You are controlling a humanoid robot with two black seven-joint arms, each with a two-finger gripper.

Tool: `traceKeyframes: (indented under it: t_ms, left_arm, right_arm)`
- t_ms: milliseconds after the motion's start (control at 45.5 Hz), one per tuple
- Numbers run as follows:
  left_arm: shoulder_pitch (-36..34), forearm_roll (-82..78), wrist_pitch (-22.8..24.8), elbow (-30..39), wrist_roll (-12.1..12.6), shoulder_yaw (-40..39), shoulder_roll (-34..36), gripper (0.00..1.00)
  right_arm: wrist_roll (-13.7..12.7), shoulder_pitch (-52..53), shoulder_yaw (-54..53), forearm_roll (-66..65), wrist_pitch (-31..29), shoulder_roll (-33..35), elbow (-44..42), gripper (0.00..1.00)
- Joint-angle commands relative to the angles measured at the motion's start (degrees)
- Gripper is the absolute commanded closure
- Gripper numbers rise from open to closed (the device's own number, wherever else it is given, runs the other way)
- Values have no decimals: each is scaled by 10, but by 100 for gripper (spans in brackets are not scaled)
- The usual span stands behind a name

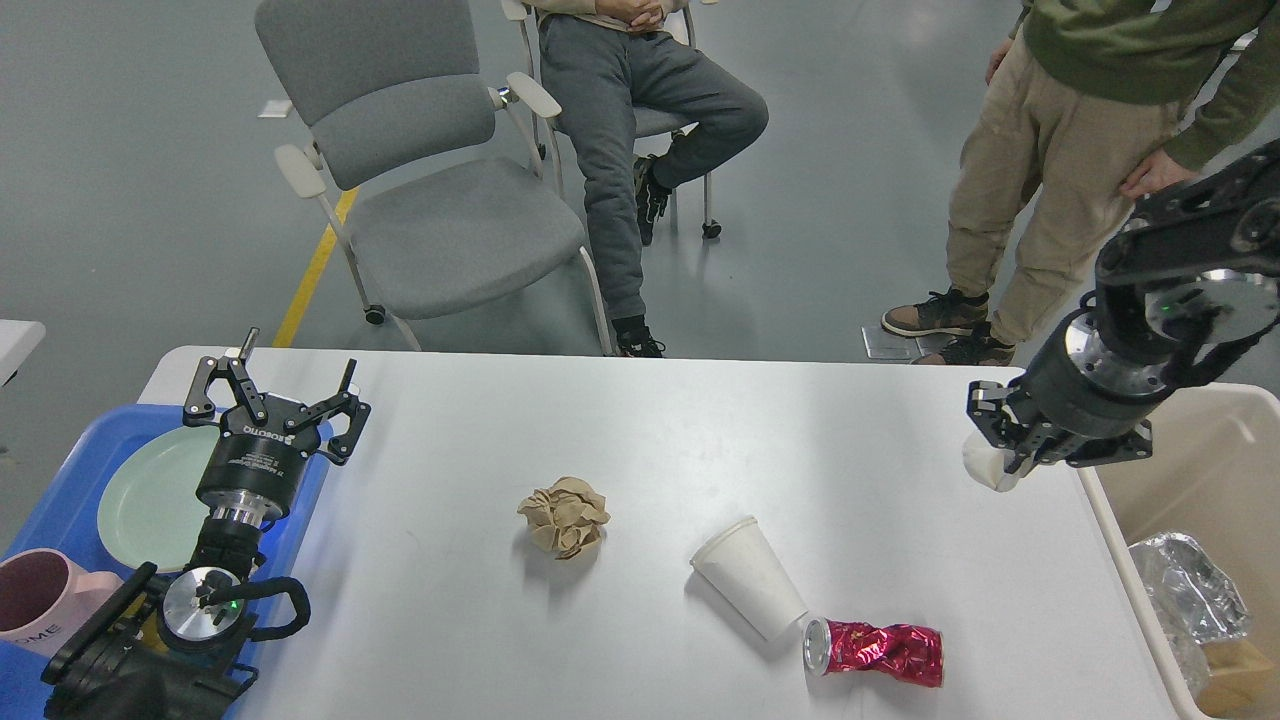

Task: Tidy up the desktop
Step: 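Carry the small lid to the bin and release it, then raise the right gripper out of the bin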

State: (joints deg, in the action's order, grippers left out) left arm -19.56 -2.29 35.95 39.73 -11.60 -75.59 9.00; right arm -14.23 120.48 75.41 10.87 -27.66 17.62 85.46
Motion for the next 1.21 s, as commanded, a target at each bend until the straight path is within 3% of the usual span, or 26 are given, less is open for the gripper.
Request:
traceKeyframes:
  t_ms: [0,88,263,527,681,878,1054,1186]
  left_arm:
    - [0,0,0,0,0,0,0,3]
    - [0,0,0,0,0,0,0,3]
    - [0,0,0,0,-1,0,0,3]
    - [0,0,0,0,-1,0,0,3]
    - [0,0,0,0,-1,0,0,3]
    - [0,0,0,0,-1,0,0,3]
    - [0,0,0,0,-1,0,0,3]
    - [0,0,0,0,-1,0,0,3]
  right_arm:
    - [50,18,61,26,-6,-3,3,100]
    - [72,23,90,27,-6,-2,3,100]
    - [71,20,120,26,-1,7,-5,100]
    - [66,-89,125,20,4,116,-126,100]
    - [66,-233,89,18,9,164,-252,100]
    - [66,-465,-52,17,55,210,-434,100]
    - [68,-654,-155,18,155,197,-541,100]
    - [68,-765,-206,19,223,144,-633,100]
